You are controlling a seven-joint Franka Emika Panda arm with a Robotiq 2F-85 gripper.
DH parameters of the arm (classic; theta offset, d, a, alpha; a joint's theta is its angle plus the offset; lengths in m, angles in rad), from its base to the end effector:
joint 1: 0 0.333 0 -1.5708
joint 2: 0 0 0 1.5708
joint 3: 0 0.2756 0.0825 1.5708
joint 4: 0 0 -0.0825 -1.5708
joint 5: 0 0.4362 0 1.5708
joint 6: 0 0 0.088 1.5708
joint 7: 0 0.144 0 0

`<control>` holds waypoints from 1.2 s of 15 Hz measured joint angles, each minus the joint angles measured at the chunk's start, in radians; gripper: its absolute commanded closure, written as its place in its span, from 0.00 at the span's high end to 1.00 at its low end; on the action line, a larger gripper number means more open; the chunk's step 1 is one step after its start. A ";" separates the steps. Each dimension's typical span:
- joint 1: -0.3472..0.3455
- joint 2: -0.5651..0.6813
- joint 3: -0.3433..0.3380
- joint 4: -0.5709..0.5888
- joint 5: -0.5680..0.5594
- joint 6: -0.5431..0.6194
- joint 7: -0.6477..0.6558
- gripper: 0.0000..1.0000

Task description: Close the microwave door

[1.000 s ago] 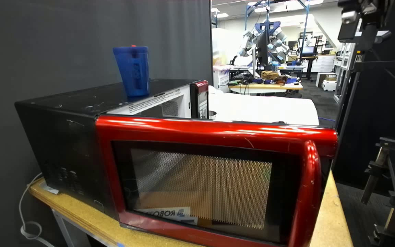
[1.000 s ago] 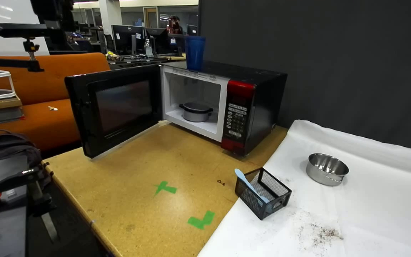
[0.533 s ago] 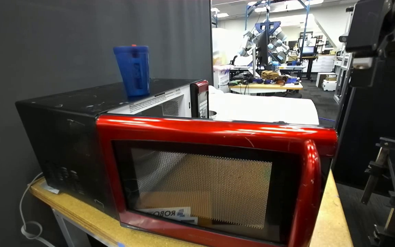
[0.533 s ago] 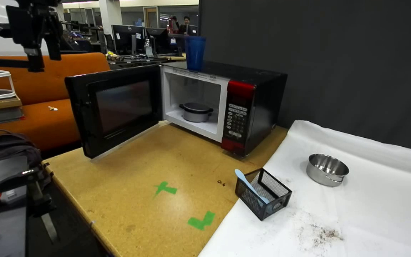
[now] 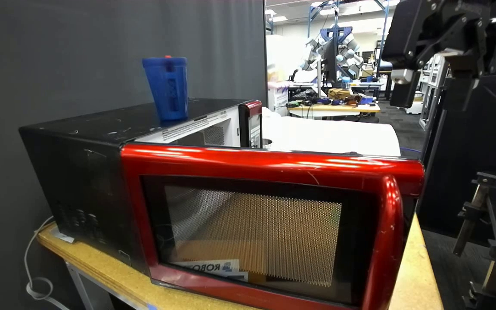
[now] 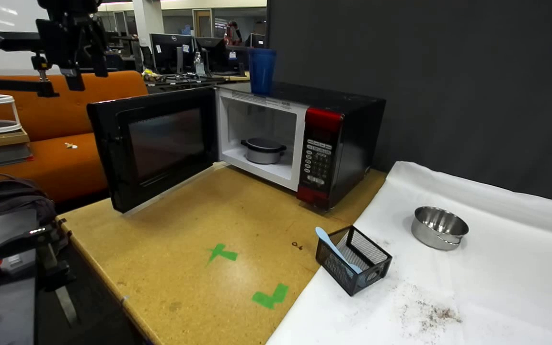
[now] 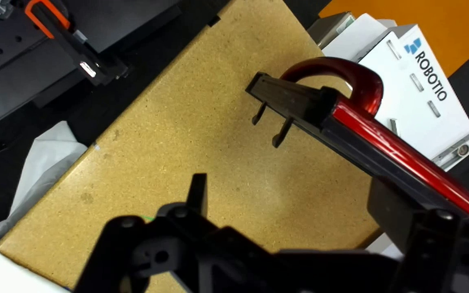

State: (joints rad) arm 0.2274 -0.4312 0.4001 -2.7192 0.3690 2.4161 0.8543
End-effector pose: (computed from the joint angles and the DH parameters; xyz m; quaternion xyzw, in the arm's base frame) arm 0.3724 0.2480 0.2490 -0.9643 0.2540 -0.0123 0.0745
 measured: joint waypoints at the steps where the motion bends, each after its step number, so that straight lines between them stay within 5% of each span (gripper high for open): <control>1: 0.003 0.005 -0.003 0.003 0.000 0.001 0.000 1.00; 10: 0.017 0.049 -0.001 0.012 -0.006 0.000 0.035 1.00; 18: 0.042 0.137 0.060 0.089 -0.072 -0.021 0.345 1.00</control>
State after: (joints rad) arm 0.2694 -0.2942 0.4596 -2.6298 0.2965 2.3948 1.1989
